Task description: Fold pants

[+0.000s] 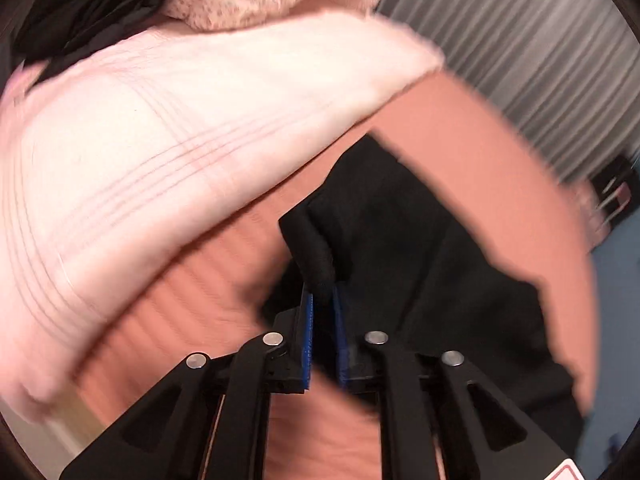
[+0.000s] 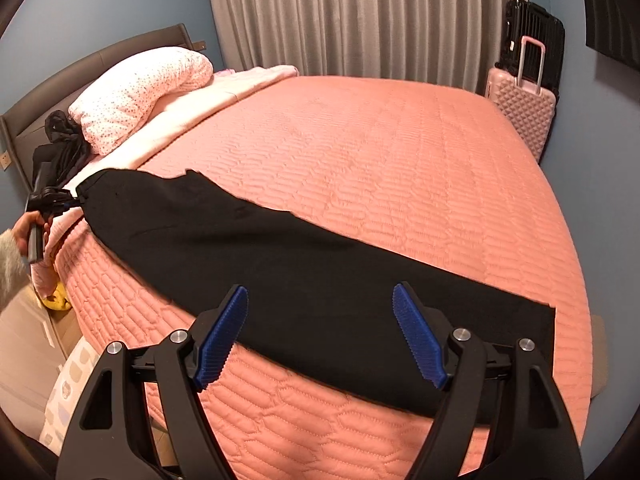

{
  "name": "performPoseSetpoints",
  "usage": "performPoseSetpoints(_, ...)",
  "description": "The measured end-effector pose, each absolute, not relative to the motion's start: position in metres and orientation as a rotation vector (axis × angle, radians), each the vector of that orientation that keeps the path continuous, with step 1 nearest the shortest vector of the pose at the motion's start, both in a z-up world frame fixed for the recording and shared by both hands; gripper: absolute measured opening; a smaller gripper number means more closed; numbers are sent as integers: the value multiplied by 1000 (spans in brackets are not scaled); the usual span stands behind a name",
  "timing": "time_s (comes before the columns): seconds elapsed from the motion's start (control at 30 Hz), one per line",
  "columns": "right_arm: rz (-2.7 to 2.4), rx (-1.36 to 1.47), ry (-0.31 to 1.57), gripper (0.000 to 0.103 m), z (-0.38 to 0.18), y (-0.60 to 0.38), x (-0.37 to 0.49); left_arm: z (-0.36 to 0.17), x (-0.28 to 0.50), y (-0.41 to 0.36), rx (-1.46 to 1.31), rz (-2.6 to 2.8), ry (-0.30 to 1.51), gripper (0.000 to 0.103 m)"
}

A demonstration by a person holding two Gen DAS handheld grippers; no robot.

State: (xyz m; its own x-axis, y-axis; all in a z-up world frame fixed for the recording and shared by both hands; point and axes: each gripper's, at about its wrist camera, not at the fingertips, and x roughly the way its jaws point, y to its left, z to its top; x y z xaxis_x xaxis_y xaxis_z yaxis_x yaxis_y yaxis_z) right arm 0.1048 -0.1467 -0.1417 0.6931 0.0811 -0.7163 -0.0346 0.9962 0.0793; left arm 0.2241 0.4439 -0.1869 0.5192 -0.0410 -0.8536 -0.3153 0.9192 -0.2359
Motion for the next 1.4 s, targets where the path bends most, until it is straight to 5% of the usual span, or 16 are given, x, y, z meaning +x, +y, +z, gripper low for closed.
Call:
performPoseSetpoints(0.27,-191,89,886,75,-159,-221,47,-141,157,317,292,473,886,25)
performPoseSetpoints(0.37,-278,136,951,75,-179,-267,42,-117,139,246,301,292,812,28)
performPoseSetpoints(0.5,-291,165,969,75,-198,-313,62,-106,138,137,335,38,775,49)
performPoseSetpoints(0.6,-253,189,987,74,-216,-349,90,-111,148,54,328,-119,773,50)
performPoseSetpoints(0.7,-194,240,988,54,-226,-369,110,-119,149,-7,303,-243,806,50)
performPoseSetpoints(0.87,-158,240,1050,47,-249,-386,139,-130,148,-67,368,-323,816,55)
performPoseSetpoints(0.97,-152,235,1057,28,-256,-385,144,-134,151,-84,384,-335,821,62)
performPoseSetpoints(1.03,-138,244,1045,7,-254,-387,143,-139,152,-90,390,-332,836,63)
performPoseSetpoints(1.23,-229,198,927,5,-223,-394,139,-145,129,-97,449,-272,826,66)
performPoseSetpoints(1.3,-240,182,1075,5,-261,-404,146,-147,120,-96,465,-254,825,67)
performPoseSetpoints(1.4,-268,163,1032,14,-248,-399,139,-154,125,-94,508,-234,830,67)
